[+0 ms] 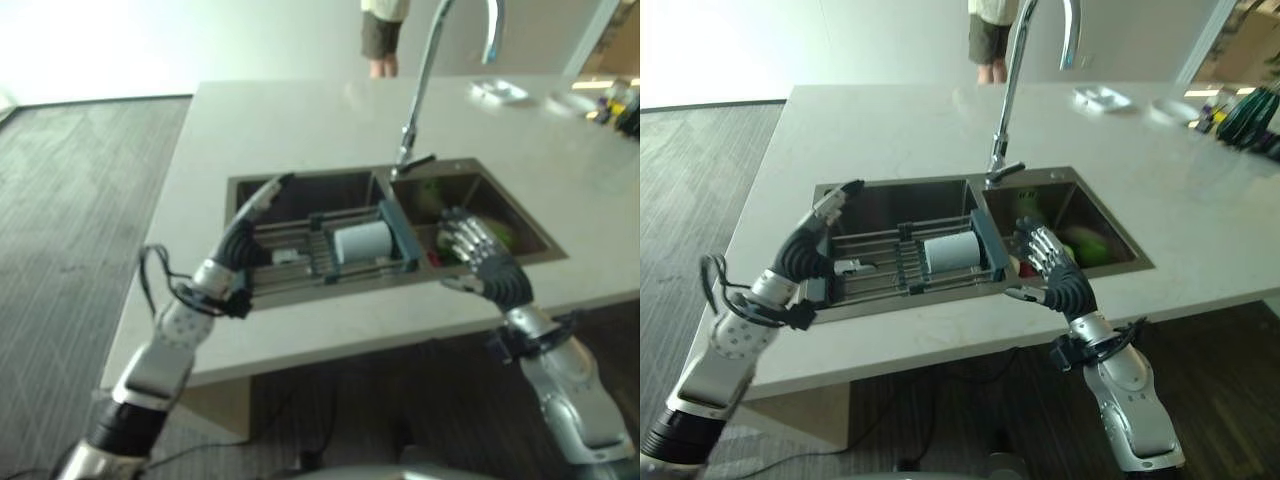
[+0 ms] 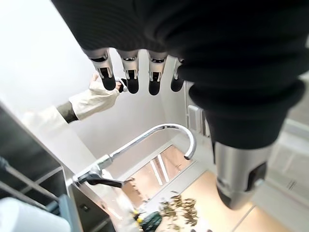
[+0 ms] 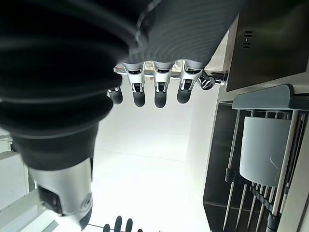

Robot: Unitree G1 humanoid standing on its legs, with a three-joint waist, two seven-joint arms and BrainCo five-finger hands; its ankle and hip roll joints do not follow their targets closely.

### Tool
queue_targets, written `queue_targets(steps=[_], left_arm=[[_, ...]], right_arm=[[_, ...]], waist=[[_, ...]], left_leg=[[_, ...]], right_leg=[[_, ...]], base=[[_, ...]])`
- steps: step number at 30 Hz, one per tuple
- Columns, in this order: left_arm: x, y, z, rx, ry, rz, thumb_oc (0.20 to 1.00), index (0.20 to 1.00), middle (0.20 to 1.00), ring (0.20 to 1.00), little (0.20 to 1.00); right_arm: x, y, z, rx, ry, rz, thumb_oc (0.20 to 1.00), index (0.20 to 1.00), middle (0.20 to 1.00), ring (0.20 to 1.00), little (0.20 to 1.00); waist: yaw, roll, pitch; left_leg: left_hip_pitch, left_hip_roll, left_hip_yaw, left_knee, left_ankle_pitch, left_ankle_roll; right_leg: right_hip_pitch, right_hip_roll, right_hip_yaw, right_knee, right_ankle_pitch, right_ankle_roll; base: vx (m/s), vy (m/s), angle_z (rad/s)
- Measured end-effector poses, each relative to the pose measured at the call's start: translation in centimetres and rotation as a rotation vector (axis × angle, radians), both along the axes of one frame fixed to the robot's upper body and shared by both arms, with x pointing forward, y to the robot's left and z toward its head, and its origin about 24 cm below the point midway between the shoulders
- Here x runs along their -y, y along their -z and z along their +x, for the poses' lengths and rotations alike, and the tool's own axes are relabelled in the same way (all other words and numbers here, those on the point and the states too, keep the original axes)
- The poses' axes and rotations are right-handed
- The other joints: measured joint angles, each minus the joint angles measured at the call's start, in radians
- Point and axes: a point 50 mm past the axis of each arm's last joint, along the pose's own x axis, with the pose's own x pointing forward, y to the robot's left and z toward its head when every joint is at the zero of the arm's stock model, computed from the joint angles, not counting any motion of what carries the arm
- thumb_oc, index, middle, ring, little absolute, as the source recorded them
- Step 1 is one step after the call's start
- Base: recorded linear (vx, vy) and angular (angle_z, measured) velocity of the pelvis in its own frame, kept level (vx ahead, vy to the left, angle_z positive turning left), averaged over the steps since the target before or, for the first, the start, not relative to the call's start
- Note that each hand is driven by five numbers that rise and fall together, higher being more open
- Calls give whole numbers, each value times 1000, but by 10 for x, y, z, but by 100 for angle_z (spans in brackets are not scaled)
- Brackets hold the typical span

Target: Place the dishes in the dishwasher.

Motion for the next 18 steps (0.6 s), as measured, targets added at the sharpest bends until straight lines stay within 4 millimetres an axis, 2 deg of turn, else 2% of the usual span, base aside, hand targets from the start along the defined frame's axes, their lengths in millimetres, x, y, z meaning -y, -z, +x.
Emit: queue_targets(steps=[1, 2, 3, 4, 6, 7, 8, 11, 15, 18], left_arm=[[0, 0, 0, -3, -10, 35, 1000, 1000, 1000, 1000, 1000], [-4, -3, 1, -9, -30, 107, 1000, 1000, 1000, 1000, 1000], [-6, 1, 4, -40, -50, 120, 1000, 1000, 1000, 1000, 1000], [-5, 4, 5, -59, -59, 119, 1000, 1000, 1000, 1000, 1000], [-5, 2, 11, -73, -77, 132, 1000, 1000, 1000, 1000, 1000], [-6, 1, 16, -86, -91, 136, 1000, 1000, 1000, 1000, 1000], [-9, 3, 22, -135, -108, 151, 1000, 1000, 1000, 1000, 1000], [-14, 22, 40, -276, -125, 202, 1000, 1000, 1000, 1000, 1000], [-21, 31, 54, -383, -132, 286, 1000, 1000, 1000, 1000, 1000], [-38, 49, 60, -502, -201, 288, 1000, 1000, 1000, 1000, 1000]], right_arm=[[-2, -1, 2, 4, -9, -12, 1000, 1000, 1000, 1000, 1000], [-2, -6, 5, 23, -14, -20, 1000, 1000, 1000, 1000, 1000], [0, -11, 7, 43, -6, -30, 1000, 1000, 1000, 1000, 1000], [5, -15, 9, 54, 13, -39, 1000, 1000, 1000, 1000, 1000], [10, -15, 10, 35, 18, -84, 1000, 1000, 1000, 1000, 1000], [13, -15, 9, 23, 27, -92, 1000, 1000, 1000, 1000, 1000], [19, -14, 7, 14, 44, -99, 1000, 1000, 1000, 1000, 1000], [20, -14, 7, 5, 27, -101, 1000, 1000, 1000, 1000, 1000], [19, -14, 7, 3, 5, -110, 1000, 1000, 1000, 1000, 1000], [18, -14, 7, 0, -8, -113, 1000, 1000, 1000, 1000, 1000]], waist=[[-4, -1, -3], [-3, -12, -8], [-4, 1, -12], [-16, 39, -15], [-48, 82, -19], [-57, 91, -20], [-83, 107, -28], [-105, 128, -38], [-120, 146, -47], [-143, 151, -50]], left_leg=[[9, 2, 3, 0, 2, -16], [24, 2, 16, -2, -4, -35], [45, 19, 17, 0, -4, -41], [54, 51, 18, -6, -7, -51], [58, 86, 20, -6, -7, -52], [64, 100, 20, -7, -8, -53], [72, 124, 23, -7, -12, -70], [79, 135, 33, -7, -10, -83], [76, 127, 52, -7, -13, -91], [81, 118, 69, -7, -13, -91]], right_leg=[[29, 5, 13, -38, 17, -13], [64, 5, 5, -78, 31, -10], [87, 26, 7, -83, 60, -13], [94, 57, 7, -78, 52, -26], [97, 97, 7, -78, 42, -43], [103, 112, 6, -78, 36, -53], [109, 135, 7, -79, 27, -64], [109, 147, 10, -83, 17, -66], [95, 140, 34, -83, 22, -69], [92, 131, 45, -83, 31, -57]], base=[[66, -133, -10], [73, -122, -19], [75, -89, -29], [115, -120, -16], [121, -87, -7], [111, -50, -13], [63, -47, -11], [52, -12, -10], [19, 13, -14], [11, 29, -14]])
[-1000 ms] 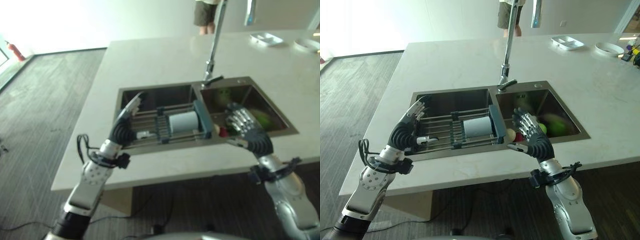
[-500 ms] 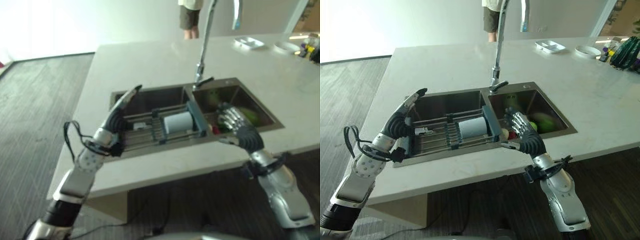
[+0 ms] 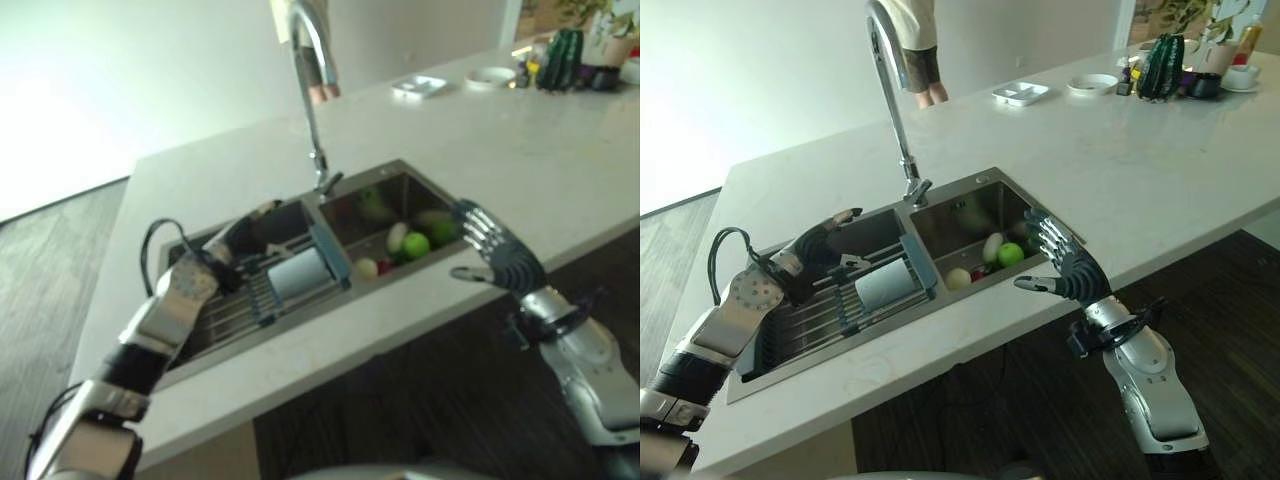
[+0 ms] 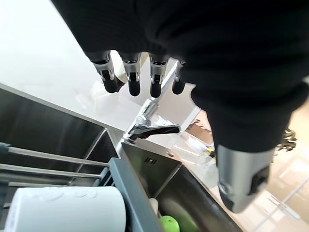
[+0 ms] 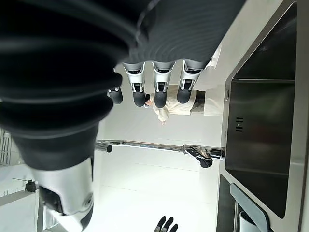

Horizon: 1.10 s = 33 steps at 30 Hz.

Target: Place the dishes in the dishwasher.

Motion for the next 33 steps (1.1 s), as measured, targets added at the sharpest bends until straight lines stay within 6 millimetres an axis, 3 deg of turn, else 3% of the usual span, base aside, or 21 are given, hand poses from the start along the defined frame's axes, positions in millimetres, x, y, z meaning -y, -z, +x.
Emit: queue_targets(steps=[6, 10, 14, 22, 33], left_arm=[[-19, 33, 7, -196, -93, 55, 1000, 1000, 1000, 1000, 1000], [-38, 51, 3, -284, -180, 78, 1000, 1000, 1000, 1000, 1000], [-43, 64, 0, -329, -219, 119, 1000, 1000, 1000, 1000, 1000], [-42, 75, -3, -354, -237, 141, 1000, 1000, 1000, 1000, 1000], [-45, 82, -5, -382, -247, 176, 1000, 1000, 1000, 1000, 1000]], right_arm=[[-1, 0, 0, -3, -23, -7, 1000, 1000, 1000, 1000, 1000], [1, -1, -1, -12, -50, -48, 1000, 1000, 1000, 1000, 1000], [1, -1, 0, -21, -56, -52, 1000, 1000, 1000, 1000, 1000], [1, 0, -1, -27, -60, -53, 1000, 1000, 1000, 1000, 1000], [-1, 1, -1, -30, -74, -52, 1000, 1000, 1000, 1000, 1000]], waist=[[-31, 0, -1], [-62, 1, -8], [-71, -5, -13], [-78, -45, -35], [-80, -49, -40]], left_leg=[[7, -14, 27, -1, -1, 2], [9, -18, 41, -1, -2, 4], [14, -17, 53, -1, -3, 4], [21, -22, 71, -1, -6, 5], [24, -29, 94, -1, -8, 7]], right_leg=[[-10, -7, 31, 0, 9, 7], [-15, -7, 46, 0, 14, 9], [-16, -5, 56, 0, 18, 12], [-22, -7, 76, 0, 19, 13], [-31, -6, 96, 0, 29, 20]], base=[[7, 42, -13], [-3, 34, -10], [-12, 7, -8], [-11, 7, -7], [-1, 5, -6]])
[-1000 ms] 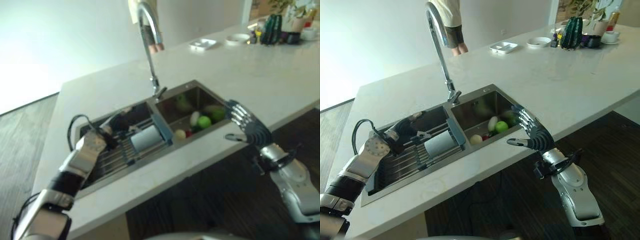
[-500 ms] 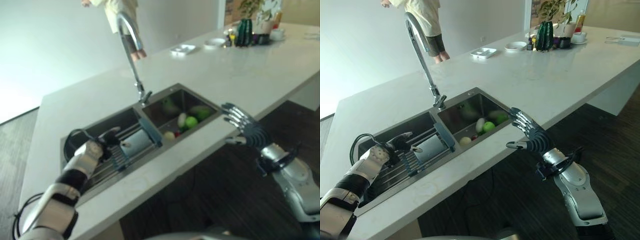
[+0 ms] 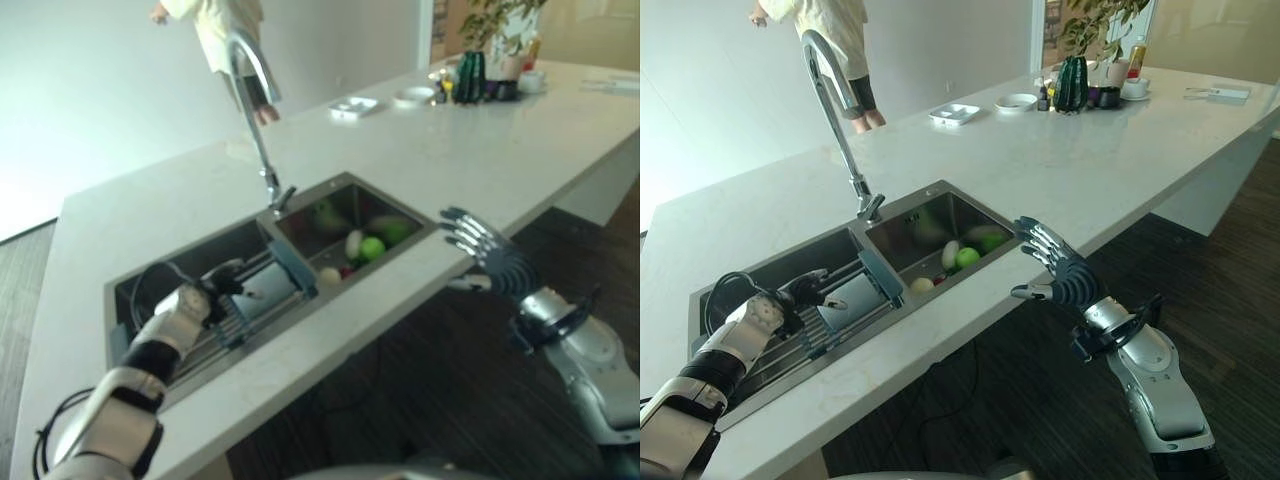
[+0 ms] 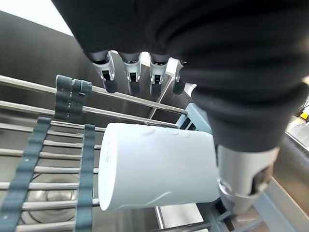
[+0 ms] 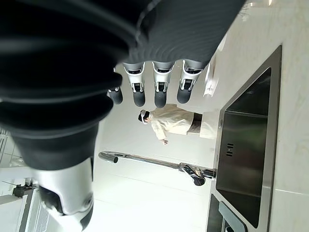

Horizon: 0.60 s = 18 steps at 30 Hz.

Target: Place the dishes in the dishwasher.

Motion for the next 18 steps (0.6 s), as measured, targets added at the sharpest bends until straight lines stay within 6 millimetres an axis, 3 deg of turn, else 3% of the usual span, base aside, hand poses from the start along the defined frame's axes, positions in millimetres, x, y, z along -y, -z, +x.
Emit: queue_targets(steps=[18], left_arm=[[-22, 18, -13, -98, -33, 127, 1000, 1000, 1000, 1000, 1000]], right_arm=[[0, 1, -1, -6, 2, -1, 1000, 1000, 1000, 1000, 1000]], waist=[[-28, -3, -2]], left_leg=[[15, -2, 29, 0, -12, 3]], right_leg=[[-1, 0, 29, 0, 3, 5]], base=[[9, 4, -4]])
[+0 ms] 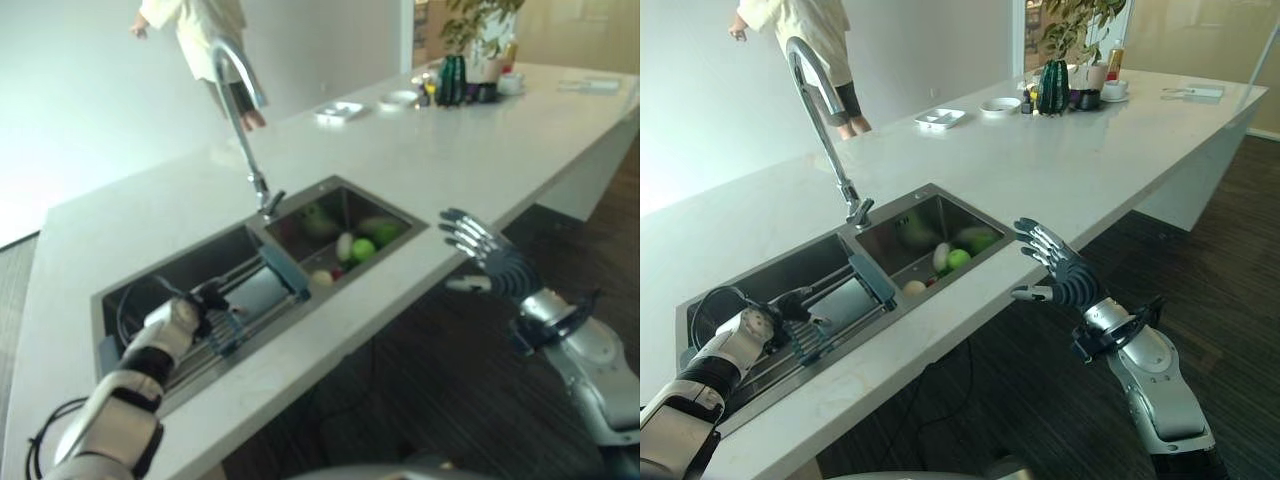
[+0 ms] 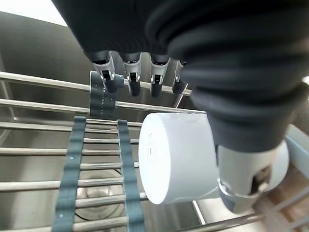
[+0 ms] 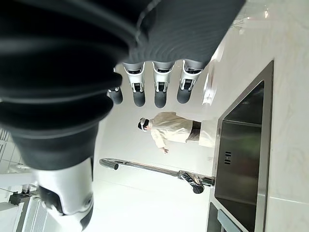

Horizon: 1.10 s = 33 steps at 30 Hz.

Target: Place the dishes in the dishwasher.

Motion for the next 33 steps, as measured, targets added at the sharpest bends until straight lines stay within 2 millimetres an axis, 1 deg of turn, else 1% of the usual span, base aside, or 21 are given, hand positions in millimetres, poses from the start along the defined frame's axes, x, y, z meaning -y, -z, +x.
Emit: queue_targets(steps=[15, 19, 28, 33], left_arm=[[-11, 9, -8, -52, -19, 41, 1000, 1000, 1000, 1000, 1000], [-14, 11, -9, -65, -33, 42, 1000, 1000, 1000, 1000, 1000], [-11, 12, -9, -67, -29, 35, 1000, 1000, 1000, 1000, 1000], [-13, 16, -12, -86, -42, 33, 1000, 1000, 1000, 1000, 1000]], right_arm=[[0, 0, 0, -4, -3, -2, 1000, 1000, 1000, 1000, 1000], [0, 1, 0, -8, -8, -5, 1000, 1000, 1000, 1000, 1000], [0, 2, 0, -23, -12, -8, 1000, 1000, 1000, 1000, 1000], [0, 3, -1, -29, -12, -10, 1000, 1000, 1000, 1000, 1000]], waist=[[-31, 0, 0], [-31, 0, 0], [-32, 0, 0], [-39, 0, 0]], left_leg=[[4, -2, 17, 0, -2, -1], [8, -3, 21, 0, -2, -1], [13, -5, 26, 0, -3, -1], [16, -5, 35, 0, -4, -1]], right_leg=[[-4, 1, 14, 0, 2, 4], [-3, 2, 19, 0, 2, 4], [-1, 1, 26, 0, 2, 4], [-1, 1, 32, 0, 3, 4]], base=[[12, -2, -2], [24, -3, -3], [4, 0, 0], [6, -2, -3]])
